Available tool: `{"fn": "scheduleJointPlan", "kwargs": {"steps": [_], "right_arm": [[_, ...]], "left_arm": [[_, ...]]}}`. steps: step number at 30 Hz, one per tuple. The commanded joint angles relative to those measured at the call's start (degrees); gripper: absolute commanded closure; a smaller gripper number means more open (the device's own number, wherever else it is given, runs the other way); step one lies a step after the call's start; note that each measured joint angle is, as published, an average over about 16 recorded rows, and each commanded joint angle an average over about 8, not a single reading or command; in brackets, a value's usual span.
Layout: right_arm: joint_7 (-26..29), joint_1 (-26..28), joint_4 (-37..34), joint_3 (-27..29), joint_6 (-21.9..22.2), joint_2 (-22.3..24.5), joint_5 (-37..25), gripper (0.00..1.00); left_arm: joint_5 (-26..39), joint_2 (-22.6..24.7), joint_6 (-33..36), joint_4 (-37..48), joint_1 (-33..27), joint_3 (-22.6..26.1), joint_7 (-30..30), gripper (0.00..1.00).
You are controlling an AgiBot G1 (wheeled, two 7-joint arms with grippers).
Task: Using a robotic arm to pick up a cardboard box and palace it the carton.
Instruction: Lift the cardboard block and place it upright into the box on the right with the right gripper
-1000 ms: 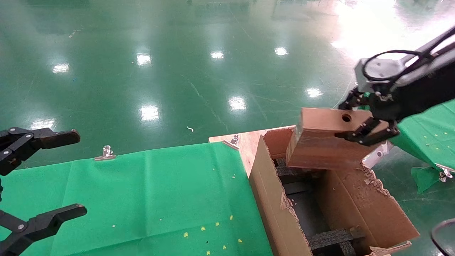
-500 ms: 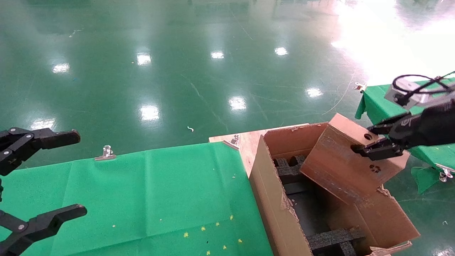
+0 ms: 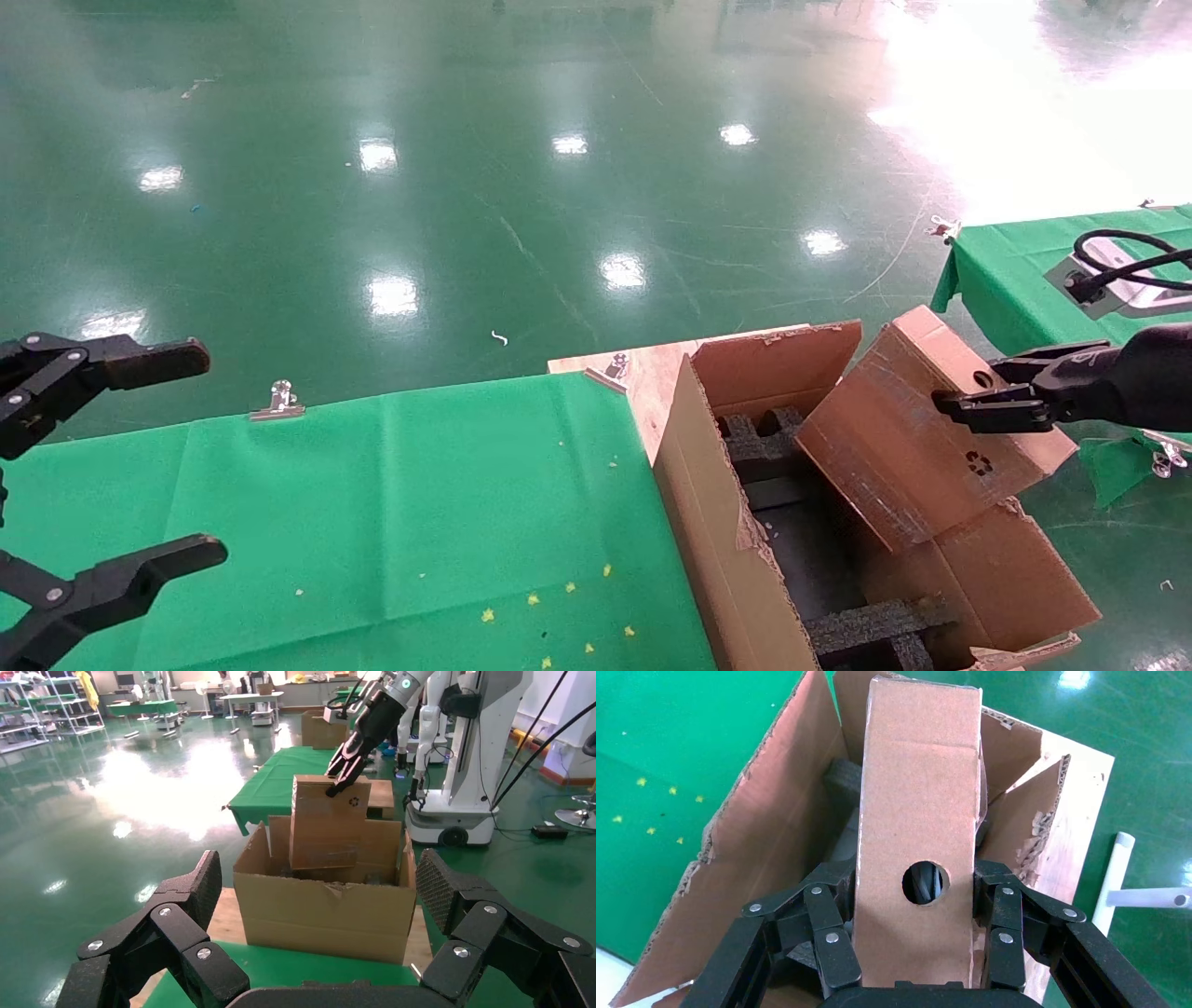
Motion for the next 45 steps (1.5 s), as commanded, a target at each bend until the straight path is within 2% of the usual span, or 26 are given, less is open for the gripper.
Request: {"fn": "scheduleJointPlan", "kwargs": {"steps": [1, 10, 16, 24, 32, 45], "right_arm": [[0.4, 0.0, 0.9, -0.1, 0.6, 0.5, -0.1, 1.0], [-0.3, -0.1, -0.8, 0.1, -0.4, -0.6, 0.1, 1.0], [2.7, -1.7, -0.7, -0.7, 2.6, -1.0, 0.1, 1.0], [10.4, -4.0, 2.2, -3.2, 9.8, -1.4, -4.4, 1.0], [19.2, -4.8, 6.6, -5.5, 13.9, -1.6, -10.4, 1.0], [37.3, -5.9, 14.9, -9.2, 21.6, -1.5, -22.6, 1.0]], "left_arm": [[0.0, 0.0, 0.0, 0.0, 0.0, 0.0, 0.0, 0.0], [0.0, 0.0, 0.0, 0.0, 0.0, 0.0, 0.0, 0.0], [0.0, 0.0, 0.0, 0.0, 0.0, 0.0, 0.0, 0.0], [0.0, 0.0, 0.0, 0.0, 0.0, 0.0, 0.0, 0.0], [0.0, 0.0, 0.0, 0.0, 0.0, 0.0, 0.0, 0.0], [0.0, 0.0, 0.0, 0.0, 0.0, 0.0, 0.0, 0.0]]}}
